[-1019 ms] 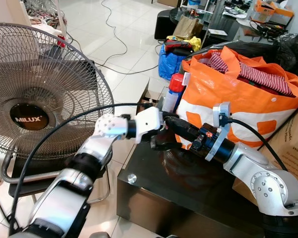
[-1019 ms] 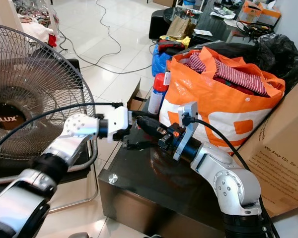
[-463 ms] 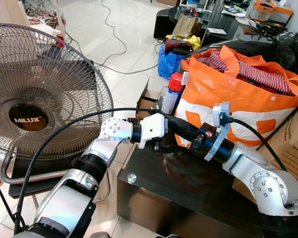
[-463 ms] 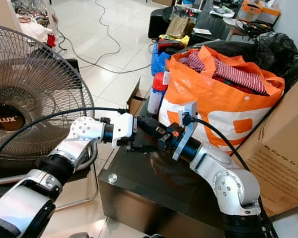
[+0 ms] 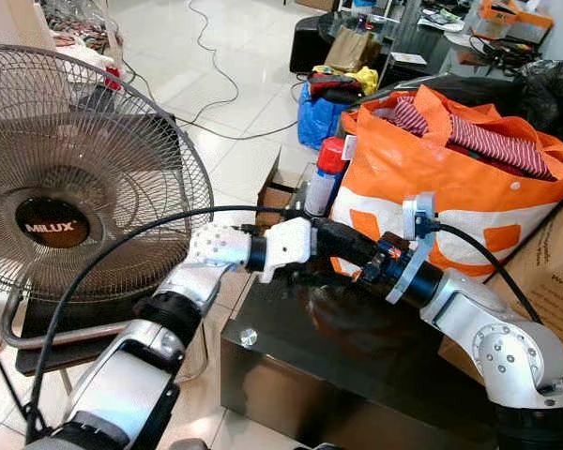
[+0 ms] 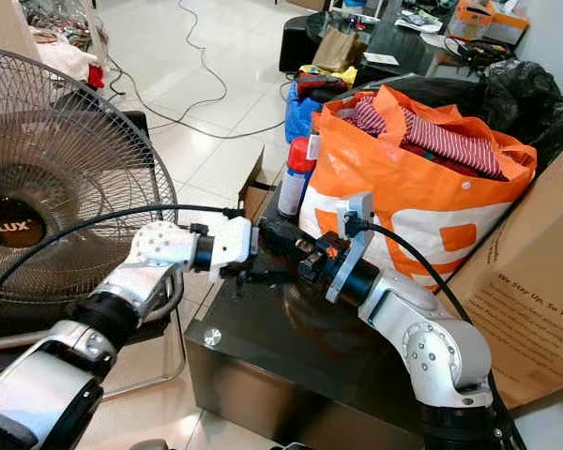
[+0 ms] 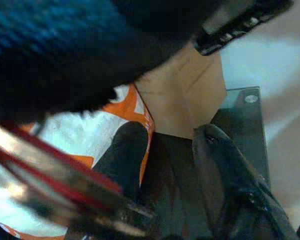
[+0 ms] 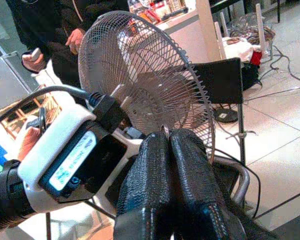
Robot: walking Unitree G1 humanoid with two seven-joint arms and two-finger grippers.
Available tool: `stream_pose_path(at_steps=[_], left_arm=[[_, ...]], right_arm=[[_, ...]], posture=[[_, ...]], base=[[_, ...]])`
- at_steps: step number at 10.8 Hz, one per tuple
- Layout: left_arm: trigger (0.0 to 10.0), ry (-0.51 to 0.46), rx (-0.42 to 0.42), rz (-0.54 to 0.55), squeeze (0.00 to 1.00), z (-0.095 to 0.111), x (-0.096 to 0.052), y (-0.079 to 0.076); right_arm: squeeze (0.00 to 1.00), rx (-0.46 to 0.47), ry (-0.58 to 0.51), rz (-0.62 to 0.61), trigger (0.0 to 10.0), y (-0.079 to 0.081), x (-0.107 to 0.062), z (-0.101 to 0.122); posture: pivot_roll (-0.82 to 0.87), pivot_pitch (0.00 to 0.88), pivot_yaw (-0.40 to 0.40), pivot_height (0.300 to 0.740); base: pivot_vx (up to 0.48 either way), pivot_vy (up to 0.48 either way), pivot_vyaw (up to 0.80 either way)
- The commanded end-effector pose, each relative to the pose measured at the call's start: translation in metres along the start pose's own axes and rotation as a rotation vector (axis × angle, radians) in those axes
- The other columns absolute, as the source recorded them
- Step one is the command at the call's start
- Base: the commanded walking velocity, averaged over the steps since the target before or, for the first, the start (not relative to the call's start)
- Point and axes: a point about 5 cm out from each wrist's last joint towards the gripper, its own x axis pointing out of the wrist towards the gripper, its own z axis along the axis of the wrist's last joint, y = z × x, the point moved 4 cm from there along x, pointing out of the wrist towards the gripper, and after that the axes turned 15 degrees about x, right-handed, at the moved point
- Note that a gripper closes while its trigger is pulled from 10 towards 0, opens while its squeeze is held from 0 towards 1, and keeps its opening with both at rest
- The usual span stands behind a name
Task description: Hang keys on a hook
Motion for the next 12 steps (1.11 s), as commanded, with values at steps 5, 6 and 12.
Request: stream_pose_path(at_steps=[5, 6, 12], left_arm=[[10.0, 0.015, 0.012, 0.058, 0.00, 0.001, -0.010, -0.001], [10.0, 0.021, -0.003, 0.077, 0.85, 0.000, -0.011, 0.001], [10.0, 0.134, -0.167, 0.408, 1.00, -0.016, -0.085, -0.009]], right_arm=[[0.00, -0.024, -0.012, -0.033, 0.0, -0.005, -0.004, 0.005], [0.00, -0.024, -0.010, -0.033, 0.0, -0.005, -0.004, 0.005], [0.00, -0.054, 0.006, -0.250, 0.0, -0.037, -0.020, -0.001]], posture=[[0.03, 0.000, -0.103, 0.740], [0.03, 0.000, -0.103, 0.740], [0.04, 0.000, -0.087, 0.740]], base=[[0.000, 0.000, 0.00], [0.000, 0.000, 0.00], [0.000, 0.000, 0.00]])
